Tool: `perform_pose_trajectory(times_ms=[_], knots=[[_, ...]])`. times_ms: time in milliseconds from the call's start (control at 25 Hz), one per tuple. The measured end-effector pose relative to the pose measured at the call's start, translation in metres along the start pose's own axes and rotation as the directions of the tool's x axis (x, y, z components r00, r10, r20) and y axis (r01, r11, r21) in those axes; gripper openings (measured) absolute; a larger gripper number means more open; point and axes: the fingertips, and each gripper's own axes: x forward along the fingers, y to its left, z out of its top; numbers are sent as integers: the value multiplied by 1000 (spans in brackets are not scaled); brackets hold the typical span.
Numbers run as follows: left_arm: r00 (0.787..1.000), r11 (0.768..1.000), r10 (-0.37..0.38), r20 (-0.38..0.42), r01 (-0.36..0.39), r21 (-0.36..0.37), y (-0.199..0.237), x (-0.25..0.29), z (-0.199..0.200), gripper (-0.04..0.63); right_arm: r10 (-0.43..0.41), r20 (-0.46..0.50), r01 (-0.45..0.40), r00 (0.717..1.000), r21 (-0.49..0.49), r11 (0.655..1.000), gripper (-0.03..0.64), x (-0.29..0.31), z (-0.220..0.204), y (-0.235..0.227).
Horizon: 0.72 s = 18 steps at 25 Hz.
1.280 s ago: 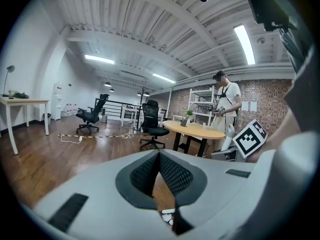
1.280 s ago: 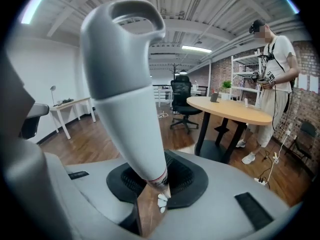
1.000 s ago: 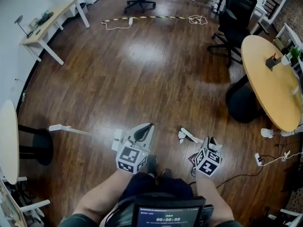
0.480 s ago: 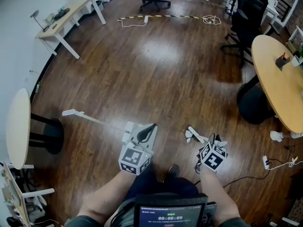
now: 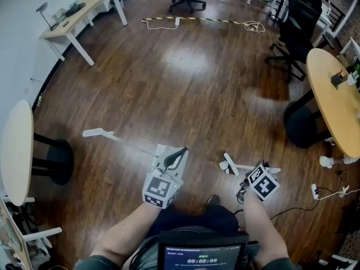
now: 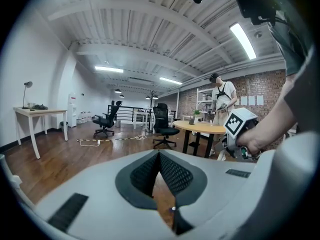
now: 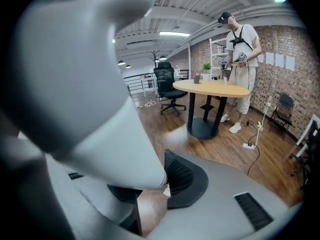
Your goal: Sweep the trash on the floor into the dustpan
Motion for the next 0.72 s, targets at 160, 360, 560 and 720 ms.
perform_pose_trajectory(times_ms=[160, 360, 560, 720], knots=[[999, 998, -48, -9, 48, 28, 69, -44, -13, 5, -62, -4, 62, 998, 21, 998, 98, -20, -33, 69], [994, 994, -111, 7, 111, 22, 119, -85, -28, 3, -136, -23, 137, 990, 64, 988, 98, -46, -76, 122], [991, 992, -129, 25, 129, -1, 155, -120, -41, 3, -197, -36, 200, 980, 148, 969, 98, -66, -108, 165], [989, 989, -145, 13, 146, -10, 171, -136, -61, 3, -239, -61, 247, 969, 218, 944, 98, -74, -125, 185]])
